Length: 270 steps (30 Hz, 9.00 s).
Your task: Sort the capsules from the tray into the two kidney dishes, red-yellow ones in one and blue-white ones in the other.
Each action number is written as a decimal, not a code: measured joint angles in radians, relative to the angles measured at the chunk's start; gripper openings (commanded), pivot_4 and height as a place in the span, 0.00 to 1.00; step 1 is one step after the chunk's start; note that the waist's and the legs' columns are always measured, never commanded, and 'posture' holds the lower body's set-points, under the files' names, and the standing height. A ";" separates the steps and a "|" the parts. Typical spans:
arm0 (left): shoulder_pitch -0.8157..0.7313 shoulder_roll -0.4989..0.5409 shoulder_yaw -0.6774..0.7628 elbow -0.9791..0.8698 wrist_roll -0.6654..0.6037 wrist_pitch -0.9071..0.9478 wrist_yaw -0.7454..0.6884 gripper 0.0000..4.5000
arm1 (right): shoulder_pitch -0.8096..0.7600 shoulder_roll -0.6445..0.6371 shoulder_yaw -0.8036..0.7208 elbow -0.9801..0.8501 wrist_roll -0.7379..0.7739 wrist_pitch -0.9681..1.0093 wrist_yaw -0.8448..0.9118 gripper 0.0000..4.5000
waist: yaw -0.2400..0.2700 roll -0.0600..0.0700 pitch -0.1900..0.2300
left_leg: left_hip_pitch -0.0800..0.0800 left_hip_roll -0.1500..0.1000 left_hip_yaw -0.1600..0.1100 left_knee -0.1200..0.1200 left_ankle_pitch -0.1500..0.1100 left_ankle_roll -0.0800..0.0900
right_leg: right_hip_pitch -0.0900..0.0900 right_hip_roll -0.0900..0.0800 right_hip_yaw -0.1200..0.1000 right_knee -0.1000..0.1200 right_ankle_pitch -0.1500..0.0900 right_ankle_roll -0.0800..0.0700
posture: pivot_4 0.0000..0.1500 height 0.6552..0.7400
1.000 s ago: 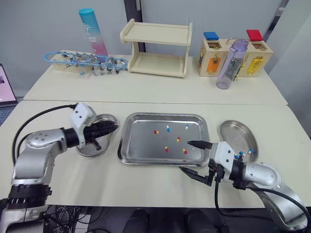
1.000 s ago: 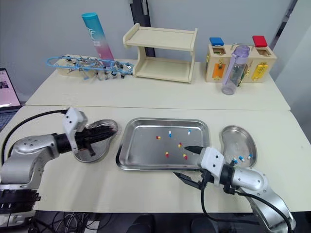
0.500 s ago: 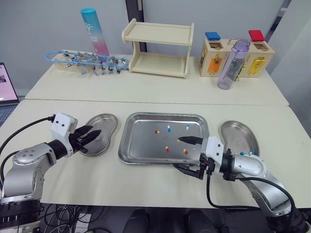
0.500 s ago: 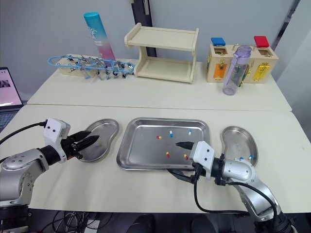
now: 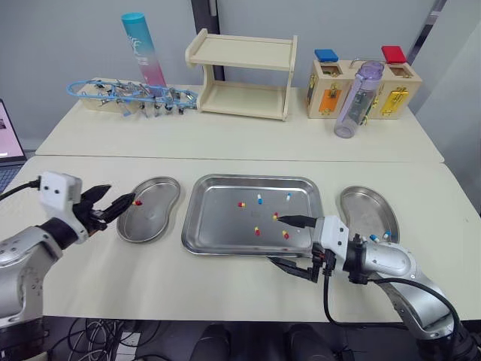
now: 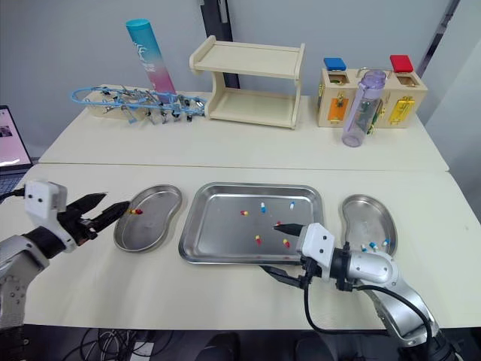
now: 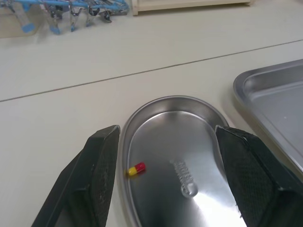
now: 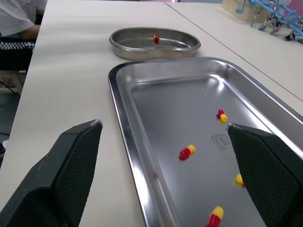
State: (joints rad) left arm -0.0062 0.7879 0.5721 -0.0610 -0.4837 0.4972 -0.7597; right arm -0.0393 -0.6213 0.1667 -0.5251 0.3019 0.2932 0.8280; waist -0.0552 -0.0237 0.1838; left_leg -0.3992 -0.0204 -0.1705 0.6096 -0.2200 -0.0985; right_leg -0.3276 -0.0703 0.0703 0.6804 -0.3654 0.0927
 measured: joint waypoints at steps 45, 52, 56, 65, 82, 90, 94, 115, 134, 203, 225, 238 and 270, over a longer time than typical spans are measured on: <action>0.296 0.058 0.099 0.303 0.102 -0.241 -0.183 1.00 | 0.514 -0.269 -0.773 -0.039 0.182 0.057 0.323 1.00 | 0.023 -0.005 -0.003 | 0.000 0.000 0.003 -0.001 0.000 0.000 | 0.001 -0.001 0.000 -0.002 0.000 0.000 | 1.00 1.00; 0.279 0.072 0.087 0.246 0.095 -0.239 -0.216 1.00 | 0.447 -0.077 -0.511 -0.183 0.098 0.050 0.090 1.00 | 0.023 -0.009 -0.006 | 0.001 0.001 0.002 -0.001 0.000 0.000 | 0.000 0.000 0.000 -0.001 0.000 0.000 | 1.00 1.00; 0.242 0.086 0.051 0.172 0.080 -0.221 -0.245 1.00 | 0.411 0.056 -0.296 -0.164 -0.040 -0.022 -0.046 1.00 | 0.023 -0.008 -0.005 | 0.001 0.000 0.003 -0.001 0.000 0.000 | 0.000 -0.001 0.001 -0.001 0.000 0.000 | 1.00 1.00; 0.140 0.109 -0.049 0.053 0.052 -0.193 -0.291 1.00 | 0.415 0.050 -0.216 -0.167 -0.091 -0.027 -0.095 1.00 | 0.023 -0.008 -0.005 | 0.001 0.001 0.002 -0.001 0.000 0.000 | 0.000 -0.001 0.001 -0.001 0.000 0.000 | 1.00 1.00; -0.498 -0.055 -0.658 0.234 0.191 -0.370 -0.543 0.51 | 0.416 0.062 -0.174 -0.184 -0.112 0.020 -0.177 1.00 | 0.012 -0.007 -0.006 | 0.001 0.000 0.001 0.000 0.000 0.000 | 0.001 0.001 0.000 0.001 0.000 0.000 | 1.00 1.00; -0.825 -0.262 -0.808 0.706 0.357 -0.550 -0.575 0.45 | 0.411 0.070 -0.150 -0.244 -0.096 0.078 -0.203 1.00 | 0.021 -0.008 -0.006 | 0.000 -0.001 0.000 0.001 0.000 0.000 | 0.001 0.001 -0.001 0.000 0.000 0.000 | 1.00 1.00; -0.912 -0.307 -0.844 0.920 0.433 -0.659 -0.588 0.45 | 0.415 0.072 -0.142 -0.260 -0.090 0.101 -0.222 1.00 | 0.004 -0.008 -0.006 | 0.000 -0.001 0.000 0.001 0.000 0.000 | 0.001 0.001 -0.001 0.000 0.000 0.000 | 1.00 1.00; -1.047 -0.367 -0.870 1.230 0.606 -0.803 -0.610 0.01 | 0.394 0.070 -0.125 -0.302 -0.073 0.154 -0.244 1.00 | -0.003 -0.009 -0.007 | 0.003 -0.001 -0.002 0.002 0.001 0.001 | 0.005 0.001 -0.002 0.001 0.000 0.001 | 1.00 1.00; -0.440 0.005 -0.332 0.196 0.245 0.050 -0.402 0.01 | 0.116 -0.002 -0.031 -0.139 -0.014 0.125 -0.062 1.00 | -0.014 -0.007 -0.006 | 0.002 0.000 -0.006 0.002 0.001 0.001 | 0.006 0.001 -0.005 0.001 0.000 0.000 | 1.00 1.00; 0.386 0.029 0.176 0.208 0.052 -0.120 -0.186 0.99 | 0.435 -0.391 -0.758 0.554 -0.050 -0.348 0.406 1.00 | 0.023 -0.006 -0.005 | 0.004 0.000 0.002 -0.001 0.000 0.000 | 0.006 -0.002 -0.001 -0.003 -0.001 -0.001 | 1.00 1.00; 0.418 0.008 0.089 0.093 0.048 -0.140 -0.243 0.99 | 0.270 -0.157 -0.309 -0.171 0.108 0.026 0.072 1.00 | 0.024 -0.007 -0.005 | 0.002 0.000 0.001 -0.001 0.000 0.000 | 0.004 -0.001 -0.001 -0.003 -0.001 -0.001 | 1.00 1.00; 0.184 0.114 -0.137 -0.121 0.046 -0.184 -0.378 0.99 | 0.305 -0.097 -0.148 -0.158 0.000 0.004 -0.005 1.00 | 0.028 -0.008 -0.006 | 0.001 0.000 0.000 -0.001 0.000 0.000 | 0.002 -0.001 -0.001 -0.002 -0.001 -0.001 | 1.00 1.00; -0.527 -0.294 -0.891 0.198 0.349 -0.196 -0.353 0.66 | 0.245 -0.036 -0.044 -0.157 -0.080 0.065 -0.139 1.00 | 0.022 -0.006 -0.005 | 0.000 -0.001 0.000 0.001 0.000 0.001 | 0.002 0.000 -0.001 0.000 -0.001 0.000 | 1.00 1.00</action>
State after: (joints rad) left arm -0.5329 0.4941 -0.3185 0.1367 -0.1351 0.3016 -1.1125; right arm 0.2059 -0.6571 0.1225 -0.6820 0.2222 0.3584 0.6893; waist -0.0334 -0.0301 0.1787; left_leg -0.3988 -0.0212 -0.1709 0.6104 -0.2195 -0.0980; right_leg -0.3255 -0.0701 0.0689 0.6803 -0.3662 0.0924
